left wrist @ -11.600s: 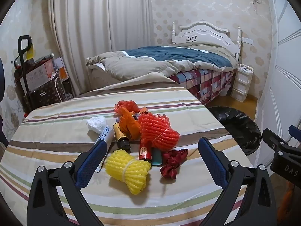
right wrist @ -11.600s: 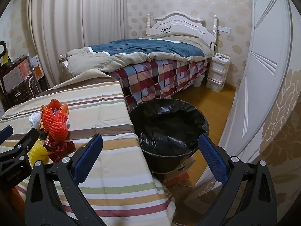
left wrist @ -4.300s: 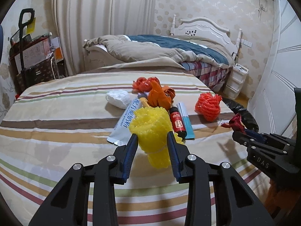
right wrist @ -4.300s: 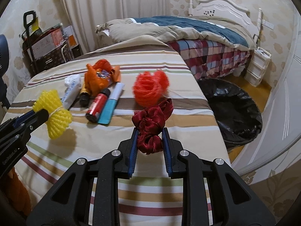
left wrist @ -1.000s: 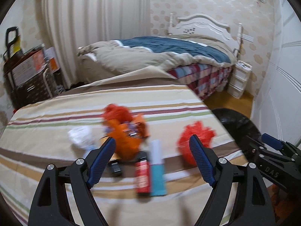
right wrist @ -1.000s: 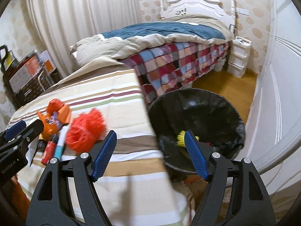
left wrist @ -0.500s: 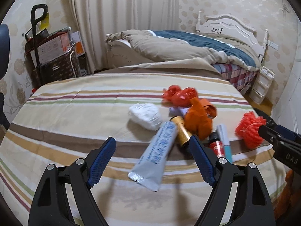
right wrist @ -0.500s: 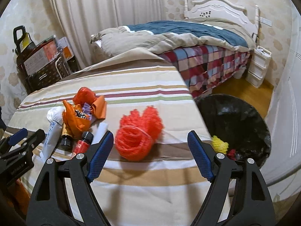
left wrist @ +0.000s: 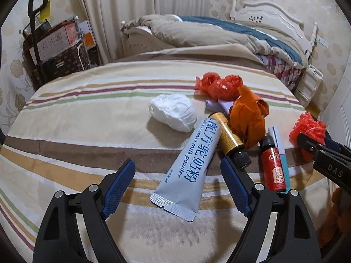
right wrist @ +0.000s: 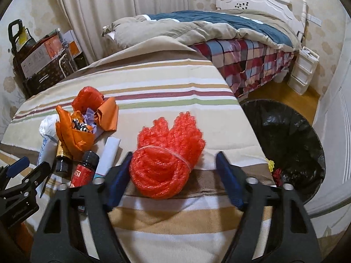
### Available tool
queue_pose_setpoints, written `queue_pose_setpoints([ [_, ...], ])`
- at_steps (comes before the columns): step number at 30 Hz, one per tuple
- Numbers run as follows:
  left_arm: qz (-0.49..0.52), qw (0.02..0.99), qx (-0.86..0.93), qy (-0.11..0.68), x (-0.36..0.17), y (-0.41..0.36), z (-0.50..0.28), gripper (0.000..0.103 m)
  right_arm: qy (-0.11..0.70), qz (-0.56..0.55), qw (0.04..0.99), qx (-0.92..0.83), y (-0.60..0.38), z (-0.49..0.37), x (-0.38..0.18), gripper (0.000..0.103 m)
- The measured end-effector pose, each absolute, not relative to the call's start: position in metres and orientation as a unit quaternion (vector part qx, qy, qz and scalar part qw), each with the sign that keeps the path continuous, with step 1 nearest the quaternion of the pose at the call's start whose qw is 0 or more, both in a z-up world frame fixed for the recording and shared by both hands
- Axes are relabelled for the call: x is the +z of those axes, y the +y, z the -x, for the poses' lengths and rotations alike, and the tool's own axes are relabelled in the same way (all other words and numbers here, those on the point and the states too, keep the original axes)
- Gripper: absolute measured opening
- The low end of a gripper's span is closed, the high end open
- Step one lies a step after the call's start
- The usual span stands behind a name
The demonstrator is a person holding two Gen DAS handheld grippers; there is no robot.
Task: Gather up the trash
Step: 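Grasp the red foam net with the right tool while the left tool grasps the milk powder tube, then carry the red net and milk powder tube over the bin and release both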
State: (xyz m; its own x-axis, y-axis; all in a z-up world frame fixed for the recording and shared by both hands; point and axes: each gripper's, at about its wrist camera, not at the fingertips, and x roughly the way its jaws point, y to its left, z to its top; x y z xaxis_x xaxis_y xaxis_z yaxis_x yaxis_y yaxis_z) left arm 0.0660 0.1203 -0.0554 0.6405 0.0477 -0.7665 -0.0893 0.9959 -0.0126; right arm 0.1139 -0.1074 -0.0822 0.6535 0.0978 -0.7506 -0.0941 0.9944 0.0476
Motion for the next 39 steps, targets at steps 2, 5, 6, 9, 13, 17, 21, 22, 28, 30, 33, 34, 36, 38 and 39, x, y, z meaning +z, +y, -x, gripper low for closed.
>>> queue_pose_setpoints([
  [2, 0.022, 0.902, 0.031, 0.43, -0.058, 0.12, -0.067, 0.066, 0.417, 0.0, 0.907, 0.056, -0.105, -0.114, -0.084, 0.054],
  [5, 0.019, 0.899, 0.026, 0.437, -0.061, 0.119, -0.067, 0.054, 0.415, 0.002, 0.908, 0.058, -0.105, -0.112, -0.084, 0.052],
  [6, 0.02, 0.9, 0.022, 0.436, -0.06, 0.119, -0.066, 0.048, 0.415, 0.002, 0.908, 0.06, -0.105, -0.111, -0.084, 0.051],
  [9, 0.01, 0.902, 0.016, 0.432, -0.06, 0.115, -0.064, 0.04, 0.413, 0.001, 0.908, 0.065, -0.104, -0.107, -0.084, 0.05],
  [13, 0.01, 0.905, 0.009, 0.425, -0.058, 0.114, -0.06, 0.035, 0.409, -0.001, 0.91, 0.07, -0.106, -0.102, -0.082, 0.049],
  [17, 0.023, 0.91, 0.007, 0.413, -0.053, 0.116, -0.054, 0.033, 0.404, -0.005, 0.912, 0.071, -0.11, -0.095, -0.079, 0.049],
  [21, 0.033, 0.916, -0.004, 0.401, -0.049, 0.114, -0.044, 0.033, 0.398, -0.011, 0.915, 0.067, -0.117, -0.088, -0.077, 0.049],
  [22, 0.034, 0.917, -0.006, 0.397, -0.047, 0.114, -0.041, 0.033, 0.397, -0.012, 0.916, 0.065, -0.119, -0.086, -0.075, 0.049],
  [28, 0.05, 0.923, -0.017, 0.381, -0.035, 0.113, -0.035, 0.033, 0.387, -0.017, 0.92, 0.053, -0.133, -0.075, -0.069, 0.049],
  [30, 0.054, 0.926, -0.02, 0.374, -0.031, 0.112, -0.034, 0.033, 0.385, -0.021, 0.921, 0.05, -0.139, -0.073, -0.068, 0.049],
  [33, 0.06, 0.927, -0.026, 0.369, -0.026, 0.11, -0.034, 0.033, 0.383, -0.023, 0.922, 0.045, -0.144, -0.071, -0.067, 0.049],
  [34, 0.061, 0.928, -0.026, 0.368, -0.025, 0.108, -0.033, 0.033, 0.381, -0.024, 0.923, 0.043, -0.146, -0.07, -0.066, 0.049],
  [36, 0.062, 0.929, -0.031, 0.362, -0.02, 0.104, -0.033, 0.033, 0.379, -0.026, 0.924, 0.04, -0.15, -0.068, -0.063, 0.049],
  [38, 0.062, 0.932, -0.038, 0.356, -0.015, 0.098, -0.033, 0.033, 0.373, -0.027, 0.927, 0.034, -0.156, -0.067, -0.059, 0.049],
  [39, 0.061, 0.933, -0.043, 0.352, -0.012, 0.094, -0.033, 0.033, 0.372, -0.027, 0.927, 0.032, -0.158, -0.067, -0.058, 0.049],
])
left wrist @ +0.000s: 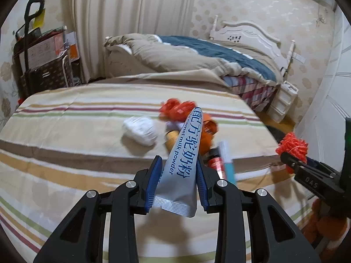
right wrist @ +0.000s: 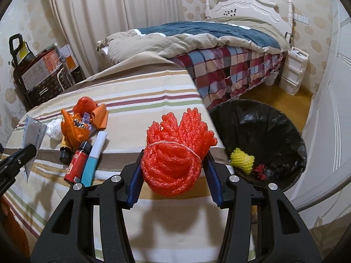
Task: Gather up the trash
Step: 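Carry the red net and milk powder tube over the bin and release both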
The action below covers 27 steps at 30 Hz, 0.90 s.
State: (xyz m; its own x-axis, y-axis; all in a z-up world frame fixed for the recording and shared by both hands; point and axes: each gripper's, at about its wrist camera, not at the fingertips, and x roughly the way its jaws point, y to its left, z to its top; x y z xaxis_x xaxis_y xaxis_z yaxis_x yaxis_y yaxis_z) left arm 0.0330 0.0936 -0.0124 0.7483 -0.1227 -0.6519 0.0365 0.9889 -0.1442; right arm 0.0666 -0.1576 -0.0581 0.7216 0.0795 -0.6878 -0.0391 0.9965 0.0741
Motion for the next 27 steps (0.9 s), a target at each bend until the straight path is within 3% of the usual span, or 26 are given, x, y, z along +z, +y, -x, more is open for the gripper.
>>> queue_pose_setpoints([
  [11, 0.037, 0.935, -0.114, 0.333, 0.006, 0.021, -0.054, 0.033, 0.352, -0.035, 0.935, -0.009, -0.201, -0.071, -0.044, 0.049],
  [27, -0.012, 0.921, -0.172, 0.349, -0.014, -0.081, -0.106, 0.033, 0.354, -0.048, 0.932, -0.061, -0.27, -0.096, -0.052, 0.049],
])
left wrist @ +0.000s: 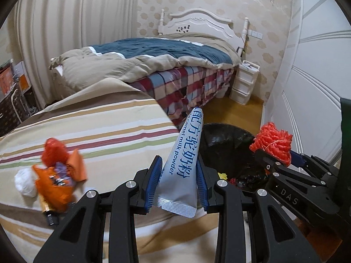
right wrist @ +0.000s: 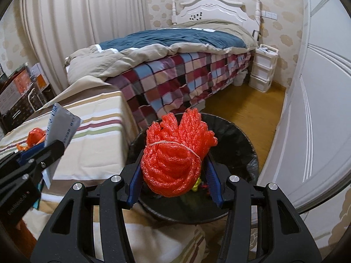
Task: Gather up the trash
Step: 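Carry the red net and milk powder tube over the bin and release both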
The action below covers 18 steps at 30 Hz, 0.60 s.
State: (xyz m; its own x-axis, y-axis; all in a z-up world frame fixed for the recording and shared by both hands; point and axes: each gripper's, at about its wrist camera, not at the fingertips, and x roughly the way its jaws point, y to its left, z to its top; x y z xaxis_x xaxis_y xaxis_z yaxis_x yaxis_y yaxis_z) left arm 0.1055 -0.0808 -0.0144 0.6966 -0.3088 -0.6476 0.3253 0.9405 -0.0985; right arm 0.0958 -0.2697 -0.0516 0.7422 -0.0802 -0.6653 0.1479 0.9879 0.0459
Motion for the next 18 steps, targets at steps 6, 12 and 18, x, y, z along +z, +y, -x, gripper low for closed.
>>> queue_pose_setpoints([
  [6, -0.028, 0.916, -0.175, 0.359, -0.024, -0.108, -0.122, 0.033, 0.359, -0.055, 0.929, -0.077, -0.291, -0.106, -0.059, 0.049],
  [12, -0.045, 0.913, -0.177, 0.365, -0.03, -0.132, -0.134, 0.033, 0.366, -0.066, 0.924, -0.09, -0.312, -0.114, -0.067, 0.049],
  [18, -0.053, 0.909, -0.179, 0.372, -0.036, -0.151, -0.142, 0.033, 0.372, -0.073, 0.92, -0.098, -0.325, -0.121, -0.075, 0.049],
])
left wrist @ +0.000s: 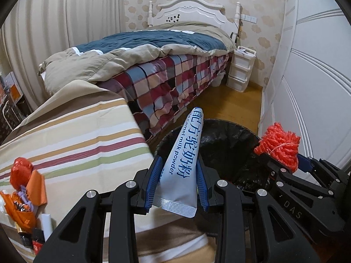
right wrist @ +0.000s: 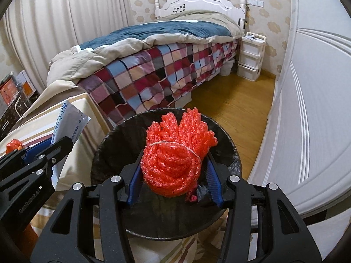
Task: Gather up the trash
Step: 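Carry the red net and milk powder tube over the bin and release both, then return both open tools to the table and grasp the blue-white tube with the right tool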
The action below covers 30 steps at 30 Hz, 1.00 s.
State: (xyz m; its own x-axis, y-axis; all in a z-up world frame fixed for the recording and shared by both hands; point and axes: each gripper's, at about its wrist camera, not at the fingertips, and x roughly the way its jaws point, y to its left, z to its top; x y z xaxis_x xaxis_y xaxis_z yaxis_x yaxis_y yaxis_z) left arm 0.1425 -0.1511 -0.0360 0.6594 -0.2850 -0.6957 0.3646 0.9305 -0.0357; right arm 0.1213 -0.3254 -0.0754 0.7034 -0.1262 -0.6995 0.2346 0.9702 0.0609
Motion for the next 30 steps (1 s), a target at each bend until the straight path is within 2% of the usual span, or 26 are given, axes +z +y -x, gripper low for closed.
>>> queue_pose_setpoints([
  [8, -0.071, 0.904, -0.181, 0.38, -0.043, -0.167, -0.15, 0.035, 0.379, -0.081, 0.916, -0.103, -0.334, -0.131, -0.084, 0.05],
  [10, -0.075, 0.903, -0.173, 0.385, -0.045, -0.167, -0.151, 0.039, 0.38, -0.083, 0.915, -0.105, -0.335, -0.131, -0.086, 0.053],
  [12, -0.071, 0.903, -0.167, 0.389, -0.046, -0.165, -0.152, 0.054, 0.381, -0.084, 0.915, -0.107, -0.336, -0.132, -0.088, 0.062],
  [14, -0.066, 0.906, -0.16, 0.386, -0.045, -0.161, -0.151, 0.064, 0.38, -0.082, 0.915, -0.111, -0.336, -0.132, -0.089, 0.066],
  [18, -0.066, 0.911, -0.148, 0.38, -0.041, -0.153, -0.15, 0.072, 0.381, -0.081, 0.913, -0.119, -0.338, -0.131, -0.091, 0.07],
  [30, -0.054, 0.922, -0.105, 0.37, -0.026, -0.094, -0.12, 0.076, 0.376, -0.085, 0.917, -0.102, -0.309, -0.113, -0.077, 0.072],
])
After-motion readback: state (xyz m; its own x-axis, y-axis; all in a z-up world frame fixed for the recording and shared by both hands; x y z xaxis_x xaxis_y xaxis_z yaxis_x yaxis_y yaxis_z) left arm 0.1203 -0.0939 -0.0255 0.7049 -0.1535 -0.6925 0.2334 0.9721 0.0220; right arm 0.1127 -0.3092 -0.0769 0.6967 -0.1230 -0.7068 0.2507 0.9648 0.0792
